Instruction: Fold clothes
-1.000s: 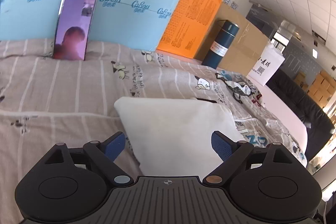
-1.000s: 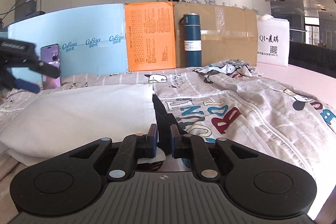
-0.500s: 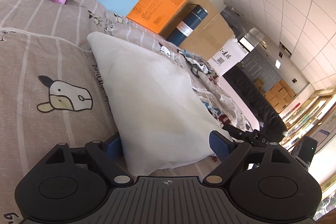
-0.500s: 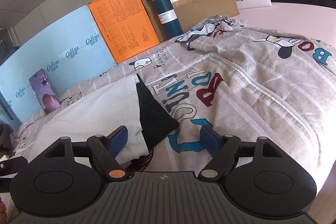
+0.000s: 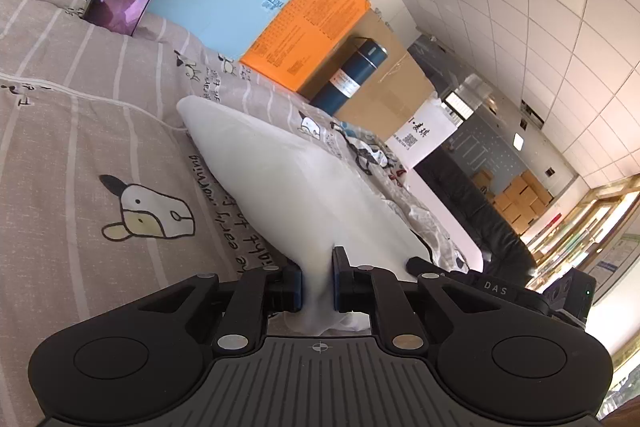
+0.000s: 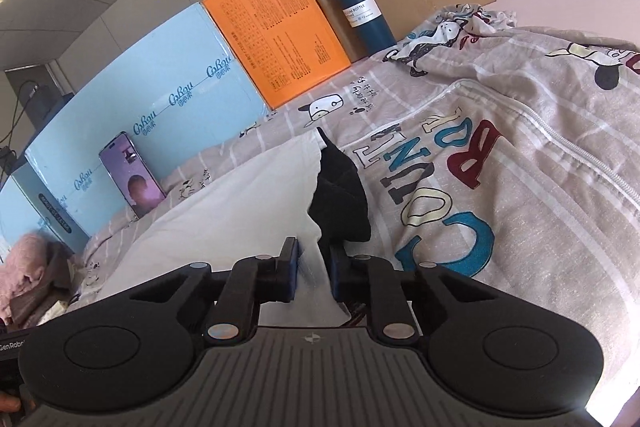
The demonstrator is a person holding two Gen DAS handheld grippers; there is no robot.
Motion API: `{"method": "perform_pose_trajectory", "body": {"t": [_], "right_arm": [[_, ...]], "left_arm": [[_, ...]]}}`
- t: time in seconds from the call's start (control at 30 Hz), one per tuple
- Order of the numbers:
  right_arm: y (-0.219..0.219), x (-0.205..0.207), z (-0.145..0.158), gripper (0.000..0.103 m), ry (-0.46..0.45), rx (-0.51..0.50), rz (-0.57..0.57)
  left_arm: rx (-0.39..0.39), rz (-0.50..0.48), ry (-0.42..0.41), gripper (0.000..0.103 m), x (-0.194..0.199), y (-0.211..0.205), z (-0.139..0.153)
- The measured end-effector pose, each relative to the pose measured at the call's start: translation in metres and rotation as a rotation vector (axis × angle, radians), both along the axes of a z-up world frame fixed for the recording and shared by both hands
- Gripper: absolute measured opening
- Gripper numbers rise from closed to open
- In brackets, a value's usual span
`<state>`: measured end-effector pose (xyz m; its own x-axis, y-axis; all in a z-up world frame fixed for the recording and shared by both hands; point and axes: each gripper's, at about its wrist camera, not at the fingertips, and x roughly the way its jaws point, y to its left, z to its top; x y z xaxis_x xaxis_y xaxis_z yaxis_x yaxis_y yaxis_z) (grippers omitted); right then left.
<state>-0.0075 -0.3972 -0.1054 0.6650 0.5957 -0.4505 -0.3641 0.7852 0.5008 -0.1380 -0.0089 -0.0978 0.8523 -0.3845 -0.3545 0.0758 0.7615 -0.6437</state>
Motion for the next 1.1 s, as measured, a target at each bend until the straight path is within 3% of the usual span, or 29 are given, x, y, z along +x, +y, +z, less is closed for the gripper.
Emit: {"method": "perform_pose_trajectory", "body": {"t": [0.1,0.17,0.23,0.3,0.33,0.4,0.5,0.6,0.8,1.1], "right_arm": [[-0.001,-0.012,0.005,0.012,0.000,-0.008,0.036],[0.000,-0.016,0.004,0.014,-0.026,-0.065,0.040],[-0.002,-0.015,0.000,0.032,-0.026,-0.100,0.026],[-0.002,-0.012,0.000,0.047,-0.035,-0.151,0.011],[-0.002,-0.011,0.001,0.051,-0.052,-0.171,0.010],[0.000,-0.005,0.007,0.055,-0.107,-0.206,0.030],[0.004,0.015,0.018,0.070,-0.186,-0.230,0.109],[0.009,0.055,0.025,0.072,-0.194,-0.221,0.204],[0.032,0.142,0.024,0.074,-0.113,-0.183,0.371],[0.080,0.210,-0.003,0.078,-0.023,-0.229,0.518]], "left_arm": [[0.019,0.009,0.014,0.012,-0.011,0.007,0.001],[0.008,0.010,0.029,0.012,-0.012,0.007,-0.004],[-0.004,0.010,0.039,0.014,-0.013,0.007,-0.009],[-0.013,0.005,0.044,0.022,-0.015,0.008,-0.013],[-0.016,0.002,0.048,0.026,-0.015,0.009,-0.014],[-0.015,-0.006,0.060,0.043,-0.013,0.008,-0.016],[-0.010,-0.020,0.072,0.049,-0.010,0.005,-0.019],[-0.006,-0.030,0.075,0.052,-0.006,0.002,-0.020],[-0.007,-0.023,0.077,0.052,-0.005,0.001,-0.020],[0.032,-0.021,0.086,0.052,0.005,-0.007,-0.018]]}}
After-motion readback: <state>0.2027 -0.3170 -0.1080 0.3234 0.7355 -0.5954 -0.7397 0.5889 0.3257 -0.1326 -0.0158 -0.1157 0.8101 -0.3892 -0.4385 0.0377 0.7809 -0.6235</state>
